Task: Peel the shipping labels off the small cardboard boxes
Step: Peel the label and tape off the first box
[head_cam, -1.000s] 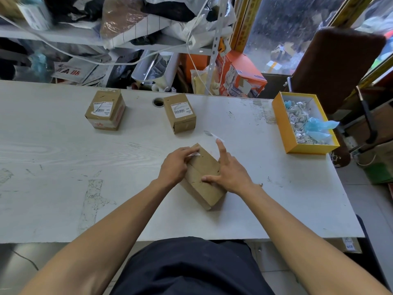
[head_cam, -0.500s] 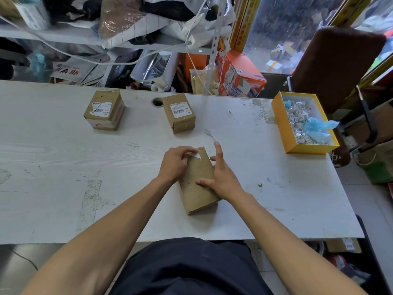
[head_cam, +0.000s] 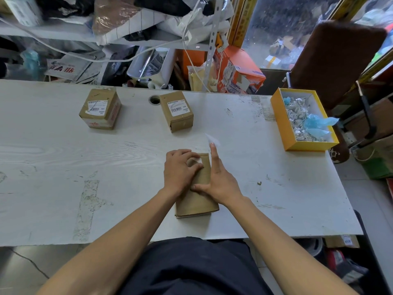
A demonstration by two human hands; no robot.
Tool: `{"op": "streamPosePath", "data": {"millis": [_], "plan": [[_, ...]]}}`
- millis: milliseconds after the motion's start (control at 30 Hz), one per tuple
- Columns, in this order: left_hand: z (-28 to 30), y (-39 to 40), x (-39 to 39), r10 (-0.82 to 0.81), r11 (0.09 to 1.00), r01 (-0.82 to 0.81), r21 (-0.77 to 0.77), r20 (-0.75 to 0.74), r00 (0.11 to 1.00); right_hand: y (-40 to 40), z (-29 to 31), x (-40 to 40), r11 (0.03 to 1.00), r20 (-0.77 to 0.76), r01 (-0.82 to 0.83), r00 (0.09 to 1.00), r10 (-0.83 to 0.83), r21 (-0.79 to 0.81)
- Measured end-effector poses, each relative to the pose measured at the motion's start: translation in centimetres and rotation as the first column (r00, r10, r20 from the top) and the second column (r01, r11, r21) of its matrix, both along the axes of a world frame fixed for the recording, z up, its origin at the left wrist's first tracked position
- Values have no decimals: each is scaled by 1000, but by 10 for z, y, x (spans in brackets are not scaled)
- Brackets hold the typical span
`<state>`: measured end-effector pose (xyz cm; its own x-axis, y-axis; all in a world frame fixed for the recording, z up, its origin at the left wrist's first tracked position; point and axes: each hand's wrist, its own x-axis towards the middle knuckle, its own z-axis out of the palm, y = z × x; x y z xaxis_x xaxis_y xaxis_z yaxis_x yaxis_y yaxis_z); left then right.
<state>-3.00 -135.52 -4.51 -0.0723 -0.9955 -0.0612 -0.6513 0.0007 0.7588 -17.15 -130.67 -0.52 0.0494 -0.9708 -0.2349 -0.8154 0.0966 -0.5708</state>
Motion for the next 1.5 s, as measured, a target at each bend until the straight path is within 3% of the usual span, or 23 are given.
{"op": "streamPosePath", "data": {"millis": [767,1500], "plan": [[2,-17,3,-24,993,38,115,-117,993,0,-2,-1,997,-5,39,999,-39,71],[5,-17,5,-70,992,79,93,-96,993,1,-1,-1,996,-1,47,999,-47,81]]}}
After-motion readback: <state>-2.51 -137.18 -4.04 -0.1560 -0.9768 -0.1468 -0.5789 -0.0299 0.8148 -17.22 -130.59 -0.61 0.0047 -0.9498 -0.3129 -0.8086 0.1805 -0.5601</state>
